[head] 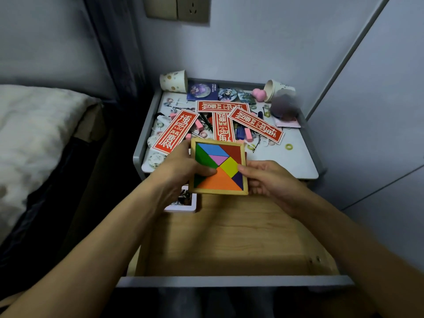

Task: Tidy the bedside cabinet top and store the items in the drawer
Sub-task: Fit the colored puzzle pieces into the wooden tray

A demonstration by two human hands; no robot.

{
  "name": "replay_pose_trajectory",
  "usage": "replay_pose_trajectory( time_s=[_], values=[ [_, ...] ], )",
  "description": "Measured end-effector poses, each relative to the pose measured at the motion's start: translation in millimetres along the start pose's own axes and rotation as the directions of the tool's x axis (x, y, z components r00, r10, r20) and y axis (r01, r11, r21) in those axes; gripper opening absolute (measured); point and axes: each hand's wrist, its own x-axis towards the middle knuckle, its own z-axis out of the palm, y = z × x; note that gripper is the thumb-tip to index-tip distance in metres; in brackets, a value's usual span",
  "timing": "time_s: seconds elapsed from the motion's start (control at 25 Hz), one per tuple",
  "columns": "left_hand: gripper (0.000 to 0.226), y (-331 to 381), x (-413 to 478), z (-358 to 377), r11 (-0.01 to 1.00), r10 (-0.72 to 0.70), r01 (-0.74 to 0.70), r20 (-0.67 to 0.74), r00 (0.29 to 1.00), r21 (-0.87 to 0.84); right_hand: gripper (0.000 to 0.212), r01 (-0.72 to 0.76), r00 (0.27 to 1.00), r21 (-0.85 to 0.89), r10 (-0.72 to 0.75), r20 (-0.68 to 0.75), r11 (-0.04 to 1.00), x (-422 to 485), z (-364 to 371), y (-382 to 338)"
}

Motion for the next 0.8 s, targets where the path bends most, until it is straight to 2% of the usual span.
replay_pose_trajectory(
  time_s=[0.12, 0.2, 0.24, 0.28, 0.32, 0.36, 0.4, 0.44, 0.56, 0.64, 0.8],
  values=[
    [0.061, -3, -3, -13, 0.978, -0.019, 0.007, 0.056, 0.998, 0.211, 0.024, -0.048, 0.999, -0.115, 0.046, -0.025, 0.992, 0, 8, 2],
    [0.05, -6, -2, -27, 0.898, -0.058, 0.022, 0.07, 0.996, 0.439, 0.022, -0.086, 0.996, -0.156, 0.09, 0.024, 0.984, 0, 12, 9],
    [0.043, -8, -3, -33, 0.806, -0.054, 0.022, 0.036, 0.998, 0.591, 0.021, -0.113, 0.991, -0.147, 0.122, 0.052, 0.983, -1, 15, 17],
    [0.041, -11, -3, -40, 0.644, -0.028, 0.047, -0.038, 0.999, 0.763, 0.019, -0.146, 0.984, -0.138, 0.158, 0.08, 0.98, -2, 18, 27],
    [0.043, -15, -2, -48, 0.431, 0.019, 0.101, -0.121, 0.992, 0.897, 0.017, -0.185, 0.974, -0.137, 0.2, 0.103, 0.973, -2, 24, 39],
    [0.044, -20, -2, -55, 0.248, 0.049, 0.168, -0.185, 0.981, 0.954, 0.015, -0.227, 0.962, -0.14, 0.245, 0.124, 0.964, -1, 30, 54],
    [0.043, -25, -2, -61, 0.15, 0.036, 0.228, -0.236, 0.971, 0.962, 0.014, -0.275, 0.945, -0.143, 0.294, 0.141, 0.951, 2, 37, 69],
    [0.038, -32, 0, -66, 0.096, -0.006, 0.275, -0.275, 0.961, 0.957, 0.011, -0.322, 0.926, -0.147, 0.343, 0.155, 0.935, 8, 45, 83],
    [0.023, -51, 7, -68, 0.057, -0.129, 0.312, -0.303, 0.944, 0.948, 0.005, -0.417, 0.879, -0.2, 0.45, 0.16, 0.886, 28, 68, 112],
    [0.022, -61, 10, -67, 0.052, -0.148, 0.301, -0.291, 0.945, 0.952, 0.005, -0.437, 0.867, -0.235, 0.476, 0.146, 0.868, 41, 84, 121],
    [0.024, -63, 14, -69, 0.055, -0.165, 0.269, -0.257, 0.952, 0.962, 0.024, -0.42, 0.879, -0.322, 0.469, 0.09, 0.849, 57, 102, 121]
  ],
)
